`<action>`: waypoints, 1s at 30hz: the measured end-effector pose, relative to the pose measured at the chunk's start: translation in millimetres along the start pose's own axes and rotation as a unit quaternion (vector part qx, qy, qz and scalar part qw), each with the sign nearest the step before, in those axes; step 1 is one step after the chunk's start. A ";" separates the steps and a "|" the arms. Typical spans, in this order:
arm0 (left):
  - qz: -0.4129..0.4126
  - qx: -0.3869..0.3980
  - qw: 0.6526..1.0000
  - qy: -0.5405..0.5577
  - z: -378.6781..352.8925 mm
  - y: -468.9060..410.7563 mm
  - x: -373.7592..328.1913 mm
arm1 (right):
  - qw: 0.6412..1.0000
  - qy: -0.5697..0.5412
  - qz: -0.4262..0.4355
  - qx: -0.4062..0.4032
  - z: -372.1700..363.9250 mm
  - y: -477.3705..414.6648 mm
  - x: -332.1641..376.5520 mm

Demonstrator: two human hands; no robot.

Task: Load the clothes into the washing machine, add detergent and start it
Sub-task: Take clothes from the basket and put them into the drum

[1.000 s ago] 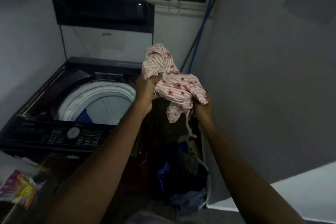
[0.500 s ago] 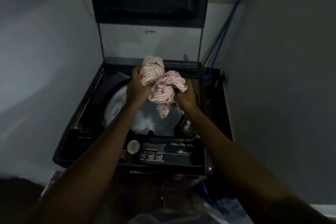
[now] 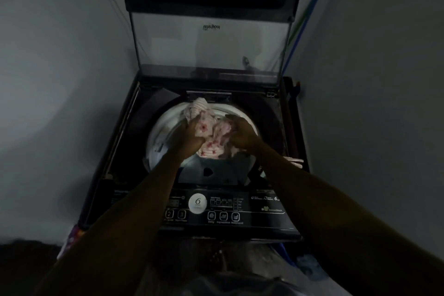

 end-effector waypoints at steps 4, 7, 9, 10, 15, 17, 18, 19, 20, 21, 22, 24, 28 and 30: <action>0.037 0.064 0.997 -0.022 -18.1 -0.9 16.8 | 0.995 0.091 -0.022 0.044 -3.4 3.9 -17.7; 0.059 0.049 0.997 0.013 -26.0 2.7 8.2 | 0.994 0.096 -0.038 0.029 6.6 9.9 -25.3; 0.051 0.055 0.997 0.015 -35.4 4.8 -0.5 | 0.995 0.093 -0.042 0.020 17.5 18.1 -27.3; 0.044 0.058 0.997 0.017 -39.2 5.6 -5.9 | 0.995 0.089 -0.038 0.009 24.3 21.5 -25.2; -0.003 0.068 0.998 0.008 -63.3 14.6 -49.2 | 0.995 0.054 -0.063 -0.056 54.7 34.9 -40.9; -0.025 0.061 0.998 0.017 -72.2 19.2 -68.0 | 0.993 0.051 -0.061 -0.084 68.0 41.9 -44.2; -0.036 0.059 0.997 0.028 -79.0 22.3 -78.4 | 0.992 0.052 -0.061 -0.101 77.6 47.8 -46.7; -0.048 0.054 0.997 0.038 -85.6 26.0 -90.2 | 0.990 0.051 -0.061 -0.119 87.5 53.1 -51.2; -0.057 0.046 0.996 0.045 -91.7 29.3 -100.5 | 0.988 0.049 -0.060 -0.137 97.3 59.1 -55.8; -0.063 0.035 0.996 0.052 -97.1 32.9 -110.8 | 0.985 0.045 -0.060 -0.153 106.1 65.1 -61.8; -0.067 0.022 0.996 0.059 -103.4 37.2 -120.3 | 0.983 0.041 -0.061 -0.167 115.1 72.0 -67.5; -0.073 0.003 0.995 0.067 -117.3 47.6 -139.0 | 0.980 0.026 -0.066 -0.185 129.7 83.3 -83.8; -0.095 -0.003 0.993 0.066 -157.4 70.0 -179.2 | 0.979 -0.001 -0.079 -0.188 153.0 114.3 -127.6; -0.106 0.002 0.993 0.048 -182.0 81.3 -200.4 | 0.981 -0.002 -0.086 -0.174 161.7 132.2 -155.3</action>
Point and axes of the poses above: each hand's wrist, its own y-axis away from the middle knuckle, its own z-axis out of the back of the hand, x = y × z, the point moved 10 cm from there along -y, towards the middle knuckle, and after that the axes turned 10 degrees about y, right-handed, at the moved point
